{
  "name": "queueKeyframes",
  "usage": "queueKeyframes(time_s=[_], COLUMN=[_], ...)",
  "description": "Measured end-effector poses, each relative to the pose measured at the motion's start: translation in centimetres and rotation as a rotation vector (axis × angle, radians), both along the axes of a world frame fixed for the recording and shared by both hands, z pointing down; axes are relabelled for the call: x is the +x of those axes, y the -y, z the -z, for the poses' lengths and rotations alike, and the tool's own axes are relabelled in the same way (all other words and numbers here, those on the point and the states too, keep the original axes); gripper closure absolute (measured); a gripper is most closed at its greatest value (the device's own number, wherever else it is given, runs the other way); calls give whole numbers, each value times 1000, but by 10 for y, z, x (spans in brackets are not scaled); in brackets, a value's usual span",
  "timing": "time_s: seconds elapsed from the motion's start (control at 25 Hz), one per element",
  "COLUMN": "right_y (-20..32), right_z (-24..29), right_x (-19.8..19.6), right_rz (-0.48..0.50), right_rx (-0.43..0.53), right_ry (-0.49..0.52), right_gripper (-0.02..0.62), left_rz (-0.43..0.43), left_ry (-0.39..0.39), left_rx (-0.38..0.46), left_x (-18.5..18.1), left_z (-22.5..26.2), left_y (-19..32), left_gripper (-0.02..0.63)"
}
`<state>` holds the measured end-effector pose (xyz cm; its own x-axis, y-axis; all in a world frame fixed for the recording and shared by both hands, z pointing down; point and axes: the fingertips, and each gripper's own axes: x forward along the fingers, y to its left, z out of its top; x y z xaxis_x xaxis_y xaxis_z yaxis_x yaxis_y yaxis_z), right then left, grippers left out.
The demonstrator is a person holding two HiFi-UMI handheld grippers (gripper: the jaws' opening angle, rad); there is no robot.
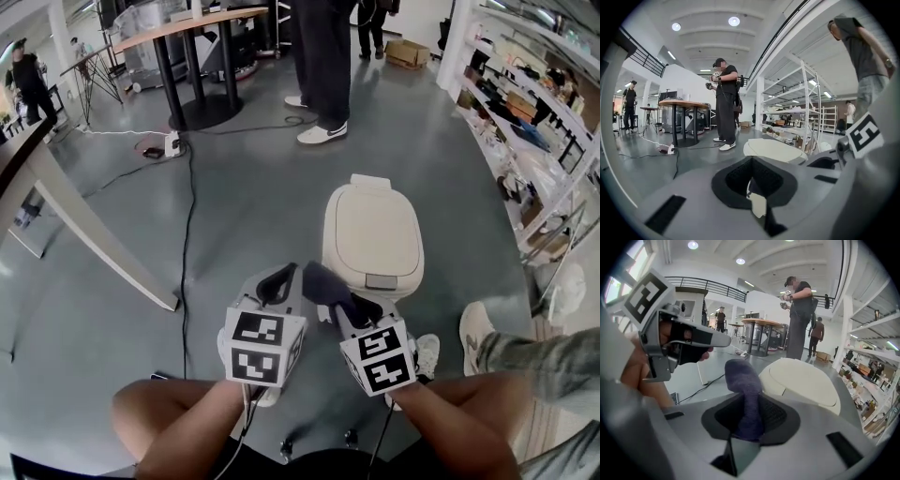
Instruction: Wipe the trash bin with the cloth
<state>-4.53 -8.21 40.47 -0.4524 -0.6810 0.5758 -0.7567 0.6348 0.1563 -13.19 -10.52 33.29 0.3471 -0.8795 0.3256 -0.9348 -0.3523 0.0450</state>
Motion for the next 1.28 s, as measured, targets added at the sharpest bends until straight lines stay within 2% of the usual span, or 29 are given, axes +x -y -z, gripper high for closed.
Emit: queueKeyframes(time_s=[0.4,0.8,1.04,1.28], right_y=[-1,0,2,4], right_z=[-7,-11,-13,-14], right_x=[23,57,76,104], right_rz=[-67,-125,-128,-156], right_rx=[-17,-24,-44,-25], right_ry=[-15,-21,-32,-50], right_gripper=[497,497,497,497], left_rz=[-10,-59,-91,-96], left_ry=[-25,6,14,24], left_rx=[-45,-46,-45,-38], left_x=[9,42,55,55], left_z=[-10,-12,-16,-15], left_y=[-13,-14,-20,-20], left_gripper=[607,607,607,607])
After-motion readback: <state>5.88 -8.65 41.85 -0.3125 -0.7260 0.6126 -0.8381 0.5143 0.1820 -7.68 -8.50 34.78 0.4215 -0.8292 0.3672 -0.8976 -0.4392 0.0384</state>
